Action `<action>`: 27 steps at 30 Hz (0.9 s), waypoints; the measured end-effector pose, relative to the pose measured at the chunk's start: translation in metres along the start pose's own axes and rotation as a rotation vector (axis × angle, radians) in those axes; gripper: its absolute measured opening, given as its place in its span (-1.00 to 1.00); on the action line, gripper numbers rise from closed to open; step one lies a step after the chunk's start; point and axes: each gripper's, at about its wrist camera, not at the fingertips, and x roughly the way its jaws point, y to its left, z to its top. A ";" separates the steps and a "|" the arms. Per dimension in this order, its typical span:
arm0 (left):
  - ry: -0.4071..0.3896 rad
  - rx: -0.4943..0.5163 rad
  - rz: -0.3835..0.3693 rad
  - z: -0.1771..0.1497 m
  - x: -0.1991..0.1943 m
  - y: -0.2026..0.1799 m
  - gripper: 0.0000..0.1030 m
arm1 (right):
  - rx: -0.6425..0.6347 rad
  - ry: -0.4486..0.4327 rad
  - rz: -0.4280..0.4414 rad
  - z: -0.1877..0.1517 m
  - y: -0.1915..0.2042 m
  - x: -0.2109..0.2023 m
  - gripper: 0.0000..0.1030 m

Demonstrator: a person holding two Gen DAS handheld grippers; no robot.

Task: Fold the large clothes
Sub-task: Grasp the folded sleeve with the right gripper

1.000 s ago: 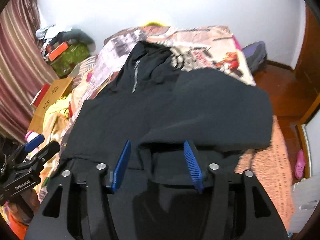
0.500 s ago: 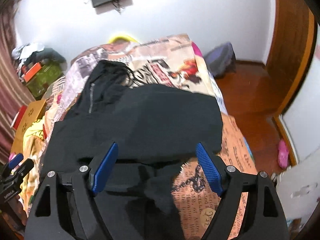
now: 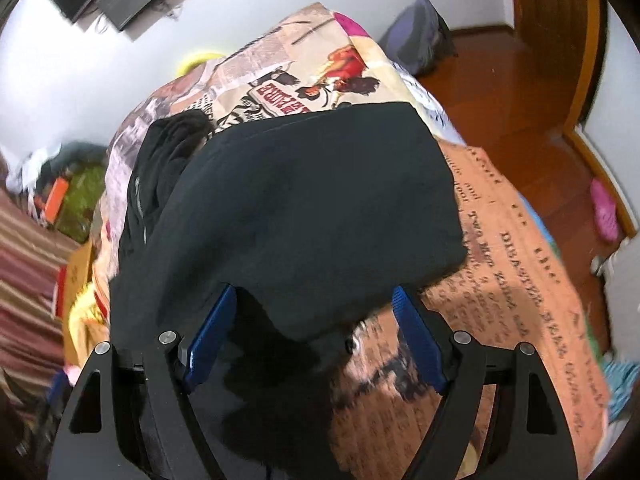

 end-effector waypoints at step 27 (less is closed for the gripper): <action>-0.003 -0.019 -0.003 -0.005 -0.003 0.003 0.89 | 0.248 0.083 0.108 -0.008 -0.050 0.012 0.33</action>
